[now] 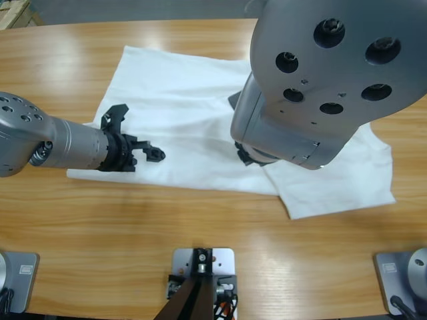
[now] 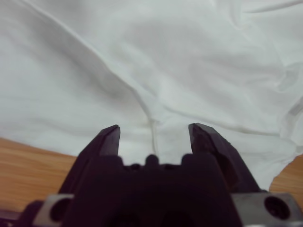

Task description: Fold clothes

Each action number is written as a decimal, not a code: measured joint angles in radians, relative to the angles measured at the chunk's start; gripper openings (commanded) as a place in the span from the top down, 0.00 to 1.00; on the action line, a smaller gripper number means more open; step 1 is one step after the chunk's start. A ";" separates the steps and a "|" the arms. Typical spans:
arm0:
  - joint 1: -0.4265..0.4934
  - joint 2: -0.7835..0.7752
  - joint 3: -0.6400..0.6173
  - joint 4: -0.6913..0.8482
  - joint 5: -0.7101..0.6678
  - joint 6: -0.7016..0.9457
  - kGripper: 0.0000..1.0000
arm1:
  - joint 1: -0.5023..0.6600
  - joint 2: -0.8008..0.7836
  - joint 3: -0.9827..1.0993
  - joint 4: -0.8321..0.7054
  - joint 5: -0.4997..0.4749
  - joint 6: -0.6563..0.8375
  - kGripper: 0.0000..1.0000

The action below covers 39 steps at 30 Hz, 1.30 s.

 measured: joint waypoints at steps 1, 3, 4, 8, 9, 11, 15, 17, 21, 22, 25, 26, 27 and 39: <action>0.000 0.000 0.000 0.000 0.000 0.000 0.13 | 0.000 0.001 0.008 -0.008 0.000 0.003 0.41; 0.000 0.000 0.000 0.000 0.000 0.000 0.12 | 0.000 0.004 0.035 -0.028 0.000 0.009 0.38; 0.000 0.000 0.000 0.000 0.000 0.000 0.12 | 0.000 0.005 0.048 -0.035 0.000 0.011 0.37; 0.000 0.006 0.000 0.000 0.000 0.000 0.12 | 0.000 0.017 0.082 -0.058 0.000 0.020 0.38; 0.000 0.008 0.000 0.000 0.000 0.000 0.12 | 0.000 0.020 0.087 -0.062 0.000 0.020 0.39; 0.000 0.010 0.000 0.000 0.000 0.000 0.12 | 0.000 0.025 0.092 -0.067 0.000 0.020 0.52; 0.000 0.011 0.000 0.000 0.000 0.000 0.12 | 0.000 0.036 0.094 -0.074 0.000 0.021 0.97; 0.000 0.011 0.000 0.000 0.000 0.000 0.12 | 0.000 0.044 0.099 -0.077 0.000 0.021 1.00; 0.000 0.011 0.000 0.000 0.000 0.000 0.12 | 0.000 0.052 0.113 -0.078 -0.010 0.018 1.00; 0.000 0.011 0.000 0.000 0.000 0.000 0.12 | 0.000 0.052 0.117 -0.078 -0.019 0.016 1.00; 0.000 0.011 0.000 0.000 0.000 0.000 0.12 | 0.000 0.052 0.123 -0.079 -0.054 0.007 1.00; 0.000 0.012 0.000 0.000 0.000 0.000 0.12 | 0.000 0.052 0.123 -0.080 -0.063 -0.001 1.00; 0.000 0.012 0.000 0.000 0.000 0.000 0.12 | 0.000 0.052 0.123 -0.085 -0.070 -0.008 1.00; 0.000 0.012 0.007 0.000 0.000 0.000 0.12 | -0.031 0.052 0.108 -0.107 -0.121 -0.038 1.00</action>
